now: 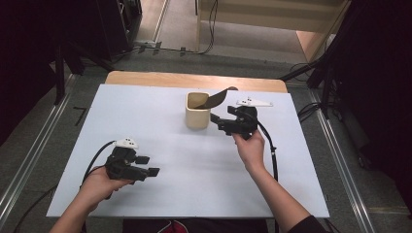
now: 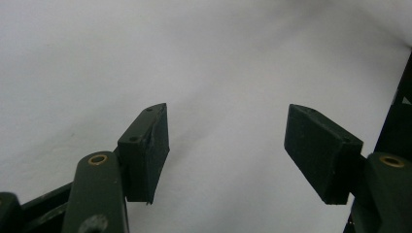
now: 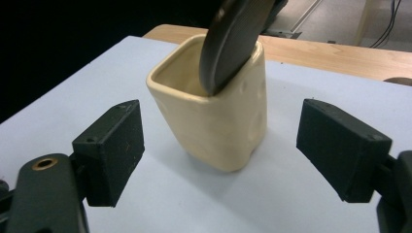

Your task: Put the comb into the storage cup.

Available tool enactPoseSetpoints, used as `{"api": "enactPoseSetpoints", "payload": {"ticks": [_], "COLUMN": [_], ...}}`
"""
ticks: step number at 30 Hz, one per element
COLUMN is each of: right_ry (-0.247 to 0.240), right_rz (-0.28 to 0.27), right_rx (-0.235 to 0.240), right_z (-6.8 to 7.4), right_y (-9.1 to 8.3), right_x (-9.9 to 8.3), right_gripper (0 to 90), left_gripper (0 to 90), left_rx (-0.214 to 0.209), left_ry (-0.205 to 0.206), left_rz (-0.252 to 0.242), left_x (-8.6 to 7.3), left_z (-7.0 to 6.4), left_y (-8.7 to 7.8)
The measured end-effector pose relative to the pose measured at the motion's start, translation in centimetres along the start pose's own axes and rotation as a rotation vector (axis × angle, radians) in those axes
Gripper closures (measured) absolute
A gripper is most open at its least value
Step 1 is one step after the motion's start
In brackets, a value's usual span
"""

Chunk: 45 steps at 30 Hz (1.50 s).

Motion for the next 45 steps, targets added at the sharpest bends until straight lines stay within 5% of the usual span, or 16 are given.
{"api": "enactPoseSetpoints", "payload": {"ticks": [10, 16, 28, 45], "right_ry": [-0.022, -0.118, -0.201, -0.275], "right_rz": [0.010, 0.016, 0.039, 0.039], "right_rx": [0.002, -0.039, -0.056, -0.022], "right_z": [-0.6, -0.8, -1.0, -1.0], "right_y": [-1.1, -1.7, -3.4, -5.1], "right_x": [-1.2, -2.0, -3.8, -5.9], "right_gripper": [16.0, 17.3, 18.4, 19.0], "left_gripper": [33.9, 33.9, 33.9, 33.8], "left_rx": [0.002, 0.005, 0.006, 0.001], "left_ry": [-0.003, -0.003, 0.003, 0.013], "left_rz": [-0.015, -0.012, -0.011, -0.021], "left_x": [0.0, -0.1, 0.0, 0.3], "left_z": [0.2, 0.3, 0.3, 0.2], "left_y": [-0.4, -0.5, -0.4, -0.3]}}
Point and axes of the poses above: each handheld gripper's, and its own axes: y roughly forward along the jaws, x roughly out of its top, z roughly to its left, the point moved 3 cm from there along y, roughly forward along the jaws, and after that the axes turned 15 degrees about -x, right-handed, at the moved point
